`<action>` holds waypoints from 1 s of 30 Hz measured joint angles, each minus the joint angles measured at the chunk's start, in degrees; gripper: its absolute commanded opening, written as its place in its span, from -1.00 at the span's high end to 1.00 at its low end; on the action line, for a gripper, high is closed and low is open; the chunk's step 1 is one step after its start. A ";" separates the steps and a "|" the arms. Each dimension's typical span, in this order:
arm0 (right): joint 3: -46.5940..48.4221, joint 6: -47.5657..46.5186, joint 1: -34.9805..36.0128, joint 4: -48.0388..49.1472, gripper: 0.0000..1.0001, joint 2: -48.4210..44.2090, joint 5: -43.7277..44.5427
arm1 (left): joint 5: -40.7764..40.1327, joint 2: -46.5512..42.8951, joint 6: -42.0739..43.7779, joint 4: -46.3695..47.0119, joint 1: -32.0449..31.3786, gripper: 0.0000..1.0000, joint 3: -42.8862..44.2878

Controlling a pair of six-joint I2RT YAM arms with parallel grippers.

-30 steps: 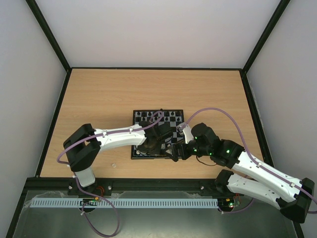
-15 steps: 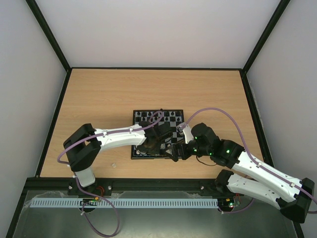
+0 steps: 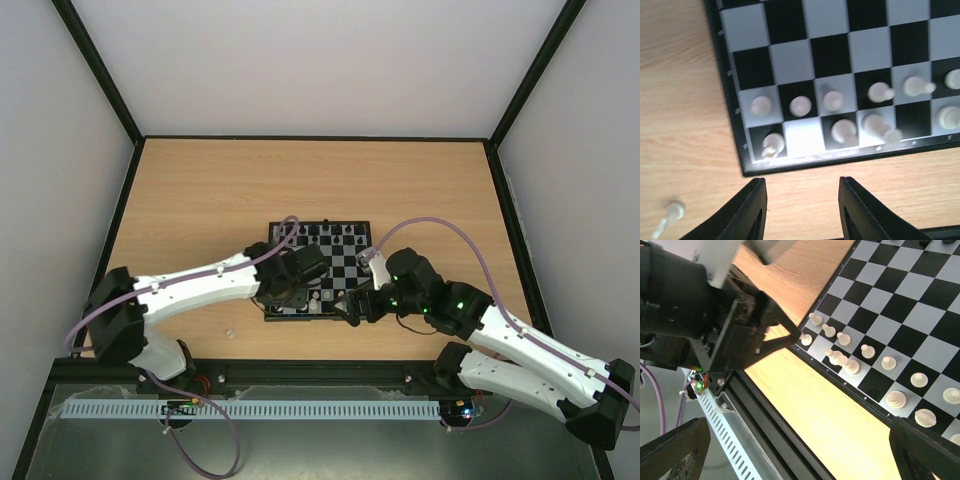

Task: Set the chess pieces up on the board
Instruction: Place the chess piece on the chessboard, then pick up the chess piece at the center of the board.

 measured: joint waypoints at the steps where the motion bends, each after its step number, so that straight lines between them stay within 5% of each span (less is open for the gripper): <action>1: 0.00 0.00 0.00 0.00 -0.97 0.00 -0.28 | -0.31 -1.88 -0.92 -0.63 0.00 0.10 -1.18; 15: 0.00 -0.22 0.00 0.02 -0.97 0.15 -2.43 | -1.95 -17.90 -13.40 -7.39 0.00 -0.20 -15.80; 30: -0.02 -0.22 0.00 0.04 -0.97 0.15 -3.13 | -1.84 -25.11 -17.09 -7.87 3.74 -0.20 -27.04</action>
